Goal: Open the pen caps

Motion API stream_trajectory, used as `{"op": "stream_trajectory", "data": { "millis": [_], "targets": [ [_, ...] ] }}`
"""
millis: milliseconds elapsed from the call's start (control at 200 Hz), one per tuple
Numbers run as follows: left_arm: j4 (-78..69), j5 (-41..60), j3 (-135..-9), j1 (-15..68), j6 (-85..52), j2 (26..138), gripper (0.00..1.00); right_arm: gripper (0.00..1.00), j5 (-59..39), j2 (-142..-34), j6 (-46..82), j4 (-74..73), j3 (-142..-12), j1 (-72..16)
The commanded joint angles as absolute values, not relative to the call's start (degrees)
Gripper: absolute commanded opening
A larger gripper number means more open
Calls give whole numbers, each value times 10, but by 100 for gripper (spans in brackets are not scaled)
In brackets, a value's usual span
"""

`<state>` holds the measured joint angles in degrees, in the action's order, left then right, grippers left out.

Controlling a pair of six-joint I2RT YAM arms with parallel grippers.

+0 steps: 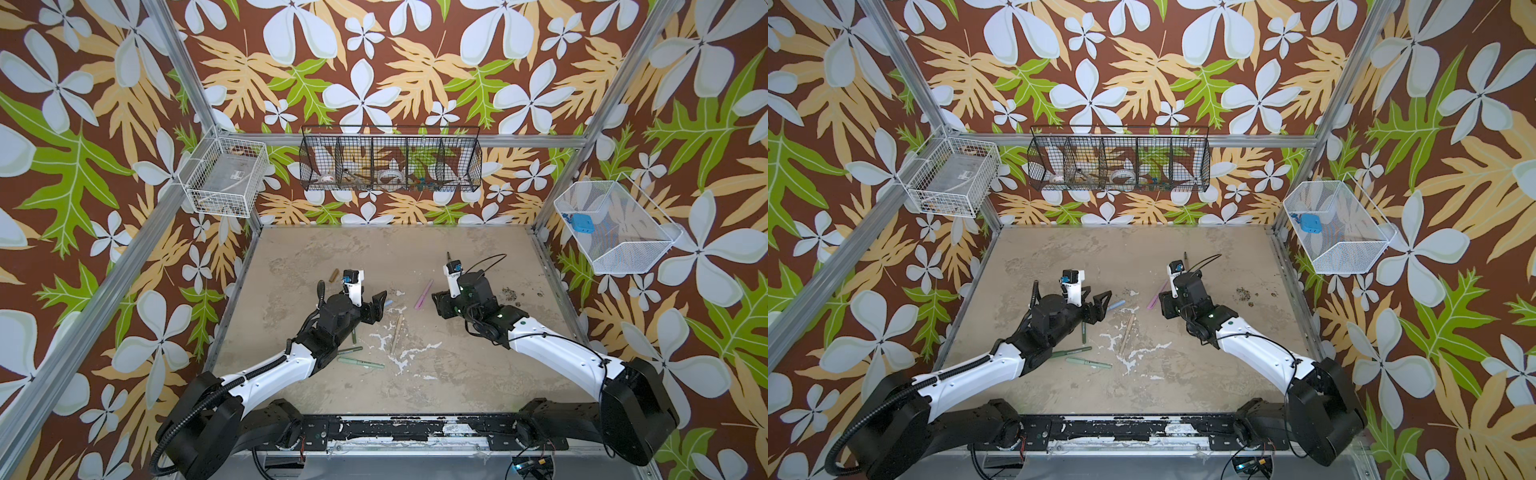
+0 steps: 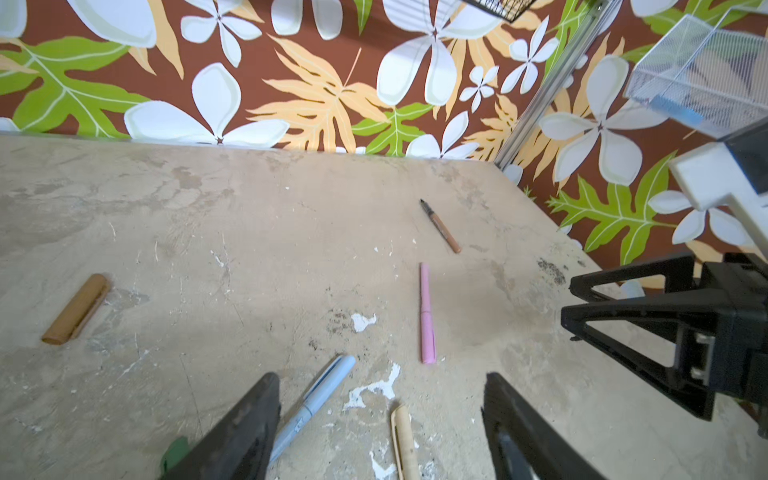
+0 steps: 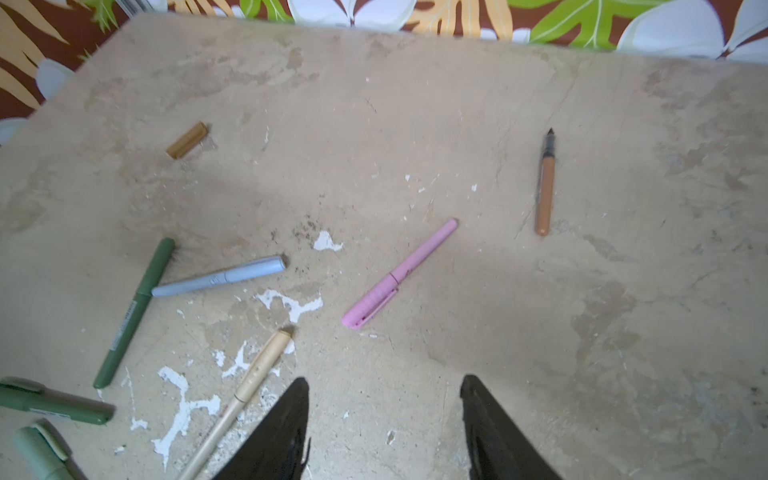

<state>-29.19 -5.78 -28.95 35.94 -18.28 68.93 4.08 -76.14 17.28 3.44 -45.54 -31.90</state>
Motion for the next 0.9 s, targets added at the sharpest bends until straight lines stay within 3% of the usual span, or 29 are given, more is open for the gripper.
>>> {"op": "stream_trajectory", "data": {
  "millis": [0,225,380,641,896],
  "targets": [
    [-356,-24,-273,362,-189,697,78,58,33,-789,160,17,-450,-321],
    [-377,5,-262,362,-199,698,78,57,33,-859,131,-3,-451,-321],
    [-364,11,-277,362,-199,728,77,54,-20,-856,140,-27,-431,-323],
    [-236,40,-355,362,-234,789,69,55,16,-816,157,-30,-408,-372],
    [-68,25,-481,390,-197,934,60,59,50,-806,158,-14,-408,-368]
  ]
}}
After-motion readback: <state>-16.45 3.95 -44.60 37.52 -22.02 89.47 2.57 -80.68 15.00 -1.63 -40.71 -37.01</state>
